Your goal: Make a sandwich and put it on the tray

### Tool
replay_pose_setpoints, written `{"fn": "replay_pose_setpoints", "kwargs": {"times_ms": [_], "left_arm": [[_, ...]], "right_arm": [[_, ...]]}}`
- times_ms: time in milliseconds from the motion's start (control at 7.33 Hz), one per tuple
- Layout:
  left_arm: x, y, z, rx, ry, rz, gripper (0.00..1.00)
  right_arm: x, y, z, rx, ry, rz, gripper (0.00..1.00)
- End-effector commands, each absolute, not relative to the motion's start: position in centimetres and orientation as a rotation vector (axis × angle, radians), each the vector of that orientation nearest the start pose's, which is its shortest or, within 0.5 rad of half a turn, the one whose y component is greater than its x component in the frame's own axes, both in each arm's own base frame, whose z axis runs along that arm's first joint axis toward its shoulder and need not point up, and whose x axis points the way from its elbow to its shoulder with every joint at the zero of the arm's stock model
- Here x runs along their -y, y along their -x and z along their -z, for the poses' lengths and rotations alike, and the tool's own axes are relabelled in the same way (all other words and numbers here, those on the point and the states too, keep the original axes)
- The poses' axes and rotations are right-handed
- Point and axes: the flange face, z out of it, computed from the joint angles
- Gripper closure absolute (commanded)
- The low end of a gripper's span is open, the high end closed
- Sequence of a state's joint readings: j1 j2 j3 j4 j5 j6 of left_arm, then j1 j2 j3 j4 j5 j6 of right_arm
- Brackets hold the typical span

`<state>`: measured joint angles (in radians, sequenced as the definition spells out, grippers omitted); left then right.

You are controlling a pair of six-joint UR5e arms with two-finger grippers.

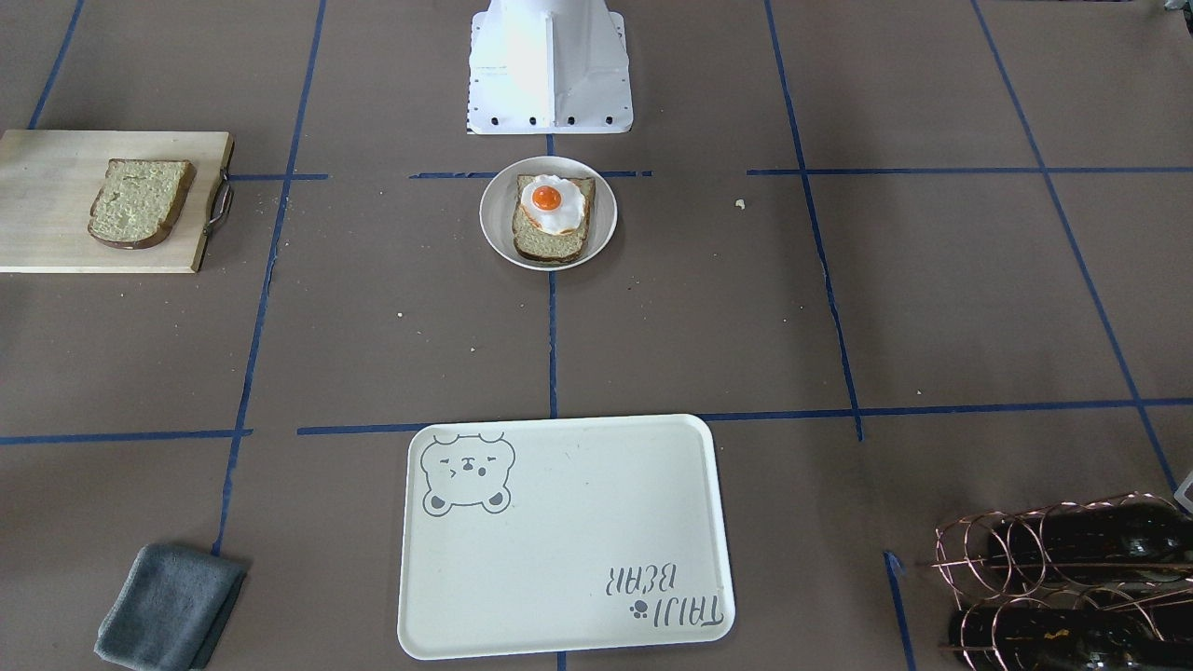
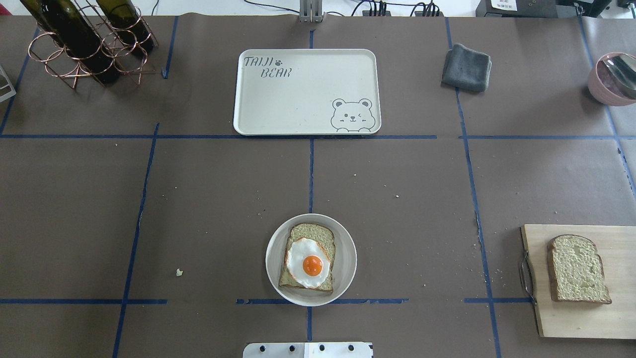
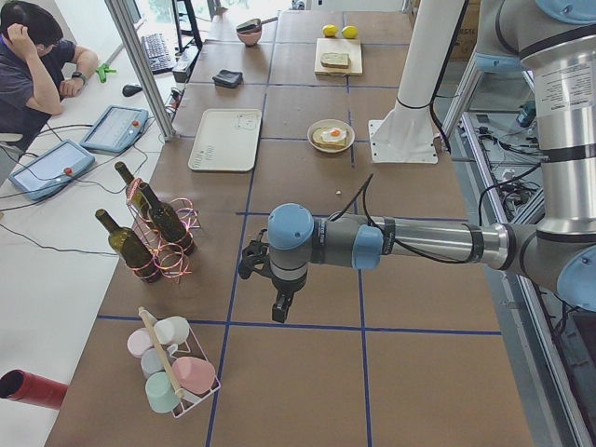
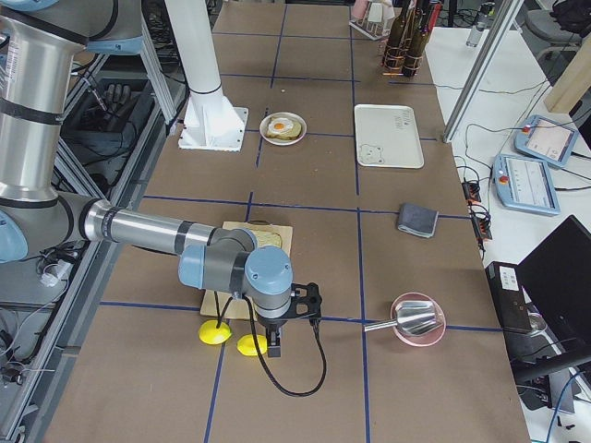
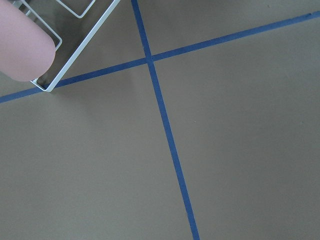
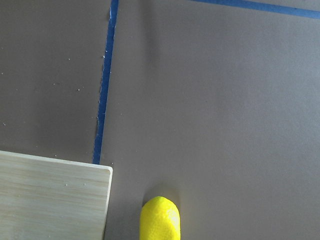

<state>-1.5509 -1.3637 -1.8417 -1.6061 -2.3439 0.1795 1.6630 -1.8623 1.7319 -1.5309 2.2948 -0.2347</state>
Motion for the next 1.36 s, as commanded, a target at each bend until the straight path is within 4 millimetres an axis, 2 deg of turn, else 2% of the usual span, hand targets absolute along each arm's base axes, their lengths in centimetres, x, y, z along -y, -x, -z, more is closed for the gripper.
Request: {"fn": "replay_pose_setpoints", "kwargs": {"times_ms": [0, 545, 818, 955, 1091, 1227], "left_arm": [[41.2, 5.6, -61.4, -0.764, -0.156, -0.228, 0.00], [41.2, 5.6, -61.5, -0.764, -0.158, -0.228, 0.00], [41.2, 5.6, -61.5, -0.764, -0.158, -0.228, 0.00], [41.2, 5.7, -61.4, -0.764, -0.162, -0.227, 0.00], [41.2, 5.8, -61.2, -0.763, -0.166, -0.225, 0.00], [41.2, 5.9, -61.2, -0.763, -0.168, -0.224, 0.00]], "right_arm": [[35.2, -10.0, -70.4, 0.730, -0.034, 0.104, 0.00], [35.5, -10.0, -69.9, 0.734, -0.068, 0.107, 0.00], [37.2, -11.0, -68.5, 0.595, -0.212, 0.156, 0.00], [37.3, -10.4, -69.0, 0.606, -0.203, 0.162, 0.00], [37.7, -8.9, -68.8, 0.649, -0.201, 0.193, 0.00], [37.9, -7.8, -66.7, 0.798, -0.205, 0.130, 0.00]]}}
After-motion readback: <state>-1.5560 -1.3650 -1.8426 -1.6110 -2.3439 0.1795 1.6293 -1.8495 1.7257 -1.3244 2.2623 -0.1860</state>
